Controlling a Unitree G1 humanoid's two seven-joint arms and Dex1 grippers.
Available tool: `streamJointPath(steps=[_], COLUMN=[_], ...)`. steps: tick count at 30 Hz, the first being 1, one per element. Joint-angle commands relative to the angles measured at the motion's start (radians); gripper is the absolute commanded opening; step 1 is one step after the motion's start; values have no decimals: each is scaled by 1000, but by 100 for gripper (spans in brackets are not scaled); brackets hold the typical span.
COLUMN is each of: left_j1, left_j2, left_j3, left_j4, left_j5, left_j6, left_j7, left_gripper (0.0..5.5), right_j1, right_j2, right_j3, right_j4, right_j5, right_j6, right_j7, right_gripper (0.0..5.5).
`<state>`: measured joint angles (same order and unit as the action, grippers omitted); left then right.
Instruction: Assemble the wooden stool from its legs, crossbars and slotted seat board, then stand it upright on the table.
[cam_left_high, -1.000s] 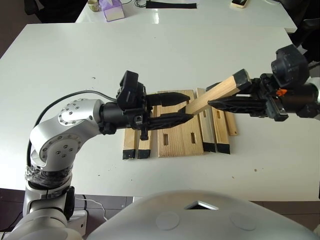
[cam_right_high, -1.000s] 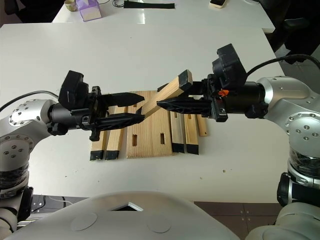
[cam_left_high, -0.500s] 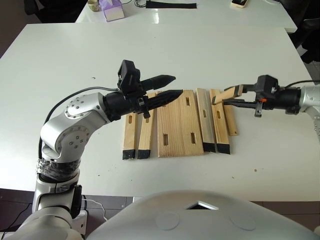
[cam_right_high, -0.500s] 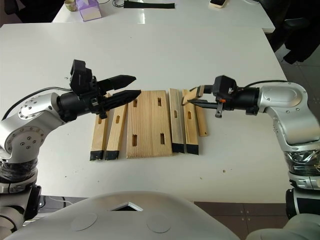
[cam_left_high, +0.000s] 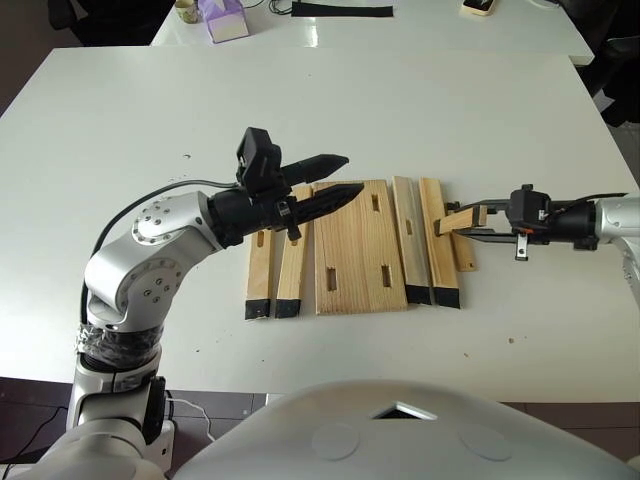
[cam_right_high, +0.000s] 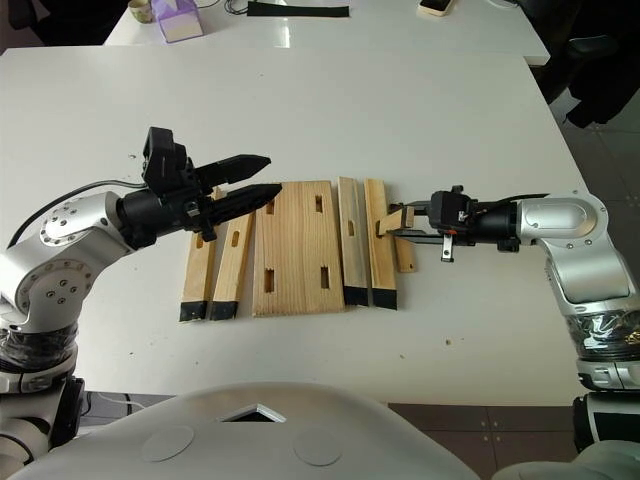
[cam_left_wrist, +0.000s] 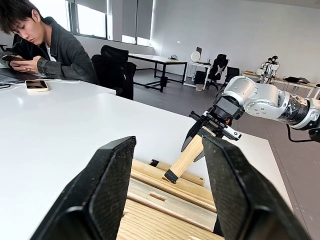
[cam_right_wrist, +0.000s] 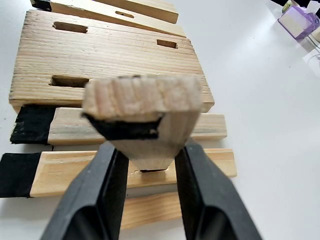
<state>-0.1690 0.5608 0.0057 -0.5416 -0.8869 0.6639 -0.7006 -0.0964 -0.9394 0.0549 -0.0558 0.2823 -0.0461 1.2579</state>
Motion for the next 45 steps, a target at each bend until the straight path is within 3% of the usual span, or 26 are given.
streamJointPath(steps=[1, 7, 17, 26, 30, 38, 45], left_j1=[7, -6, -66, -66, -72, -64, -36], left_j2=[-1, -7, -10, -8, -10, -11, -18], left_j3=[-5, -9, -45, -46, -48, -45, -30], left_j4=[-14, -4, 19, 15, 14, 11, -7], left_j5=[12, 12, -7, -12, -11, 1, 8], left_j6=[5, 11, 53, 84, 89, 85, 73], left_j7=[6, 6, -21, -30, -26, -20, 3], left_gripper=[245, 245, 245, 245, 245, 245, 245], right_j1=[24, -10, -225, -127, -86, -68, -22], right_j2=[-26, -23, 86, 105, 109, 165, 106], right_j3=[8, 45, 232, 282, 254, 180, -15], right_j4=[15, 77, 374, 425, 382, 376, 107], right_j5=[-23, -21, -75, -97, -81, -74, 90], right_j6=[-5, 58, 219, 186, 185, 107, 231], right_j7=[34, 87, 211, 205, 130, -7, -44], right_gripper=[129, 129, 129, 129, 129, 258, 262])
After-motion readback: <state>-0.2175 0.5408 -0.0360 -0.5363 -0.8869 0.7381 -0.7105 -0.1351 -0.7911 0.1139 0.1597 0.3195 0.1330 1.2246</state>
